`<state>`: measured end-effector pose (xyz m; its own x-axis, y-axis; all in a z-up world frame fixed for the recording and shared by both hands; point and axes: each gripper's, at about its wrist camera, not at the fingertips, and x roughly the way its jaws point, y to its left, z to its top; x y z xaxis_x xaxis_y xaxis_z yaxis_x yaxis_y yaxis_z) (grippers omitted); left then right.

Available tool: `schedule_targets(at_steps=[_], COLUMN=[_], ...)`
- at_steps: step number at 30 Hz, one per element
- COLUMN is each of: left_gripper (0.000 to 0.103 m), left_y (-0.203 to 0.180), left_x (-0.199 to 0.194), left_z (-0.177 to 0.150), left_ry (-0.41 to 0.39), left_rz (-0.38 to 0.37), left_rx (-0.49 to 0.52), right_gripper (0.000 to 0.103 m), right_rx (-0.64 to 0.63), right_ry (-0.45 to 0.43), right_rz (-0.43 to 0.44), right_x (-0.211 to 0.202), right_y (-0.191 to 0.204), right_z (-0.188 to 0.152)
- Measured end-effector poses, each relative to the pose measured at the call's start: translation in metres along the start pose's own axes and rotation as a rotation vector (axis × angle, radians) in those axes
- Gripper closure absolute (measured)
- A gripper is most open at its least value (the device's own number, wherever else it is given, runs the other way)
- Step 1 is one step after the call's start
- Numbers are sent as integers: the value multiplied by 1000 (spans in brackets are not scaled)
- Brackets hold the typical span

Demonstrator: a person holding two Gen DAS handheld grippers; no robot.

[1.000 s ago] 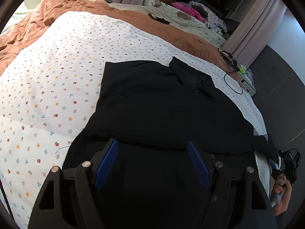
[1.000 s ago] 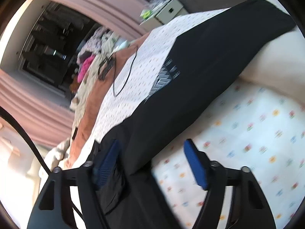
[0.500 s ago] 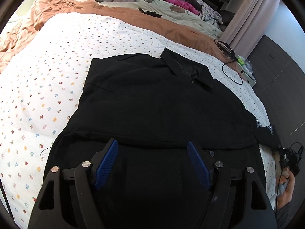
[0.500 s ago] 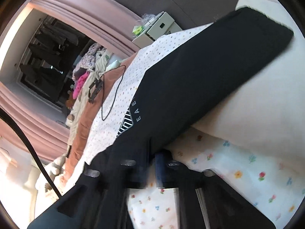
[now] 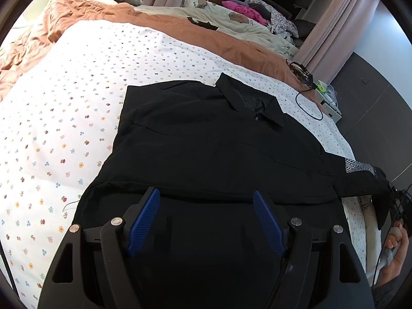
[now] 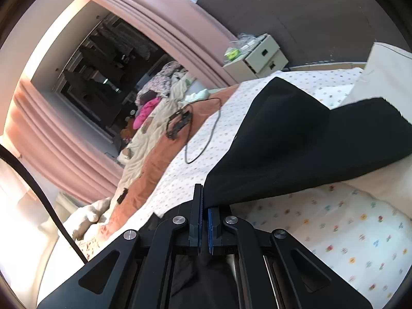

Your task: Fold large clothes

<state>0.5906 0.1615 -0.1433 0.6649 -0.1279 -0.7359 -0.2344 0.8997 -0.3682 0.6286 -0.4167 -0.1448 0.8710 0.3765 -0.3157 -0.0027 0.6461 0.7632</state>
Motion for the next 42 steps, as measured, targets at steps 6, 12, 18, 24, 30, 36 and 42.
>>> schedule_targets(at_steps=[6,12,18,24,30,36,42], left_gripper=[27,27,27,27,27,27,27], left_y=[6,9,14,22,3,-31,-76], left_x=[-13,-19,-24,-29,-33,-34,-22], left_z=[3,0,2,5,3,2,3], left_ry=[-23,-13,-14,-21,-31,-50,-36], left_rz=[-33,-44,-40,-43,-39,-64,-67], left_rx=[-25,-27,-11,-31,8,44,117], right_gripper=[103,103,103,80,29,29,29], right_rx=[-61,-121,-160,-57,8,33,104], right_ry=[37,125,263,494,472,437,379], right_rz=[75,115,73,-28,-45,-82,-99], right_x=[6,38,98,149,118,86,57], right_y=[28,53,68,44,20,-2,-33], right_z=[-10,-31,-42,-61,-40,-16,6])
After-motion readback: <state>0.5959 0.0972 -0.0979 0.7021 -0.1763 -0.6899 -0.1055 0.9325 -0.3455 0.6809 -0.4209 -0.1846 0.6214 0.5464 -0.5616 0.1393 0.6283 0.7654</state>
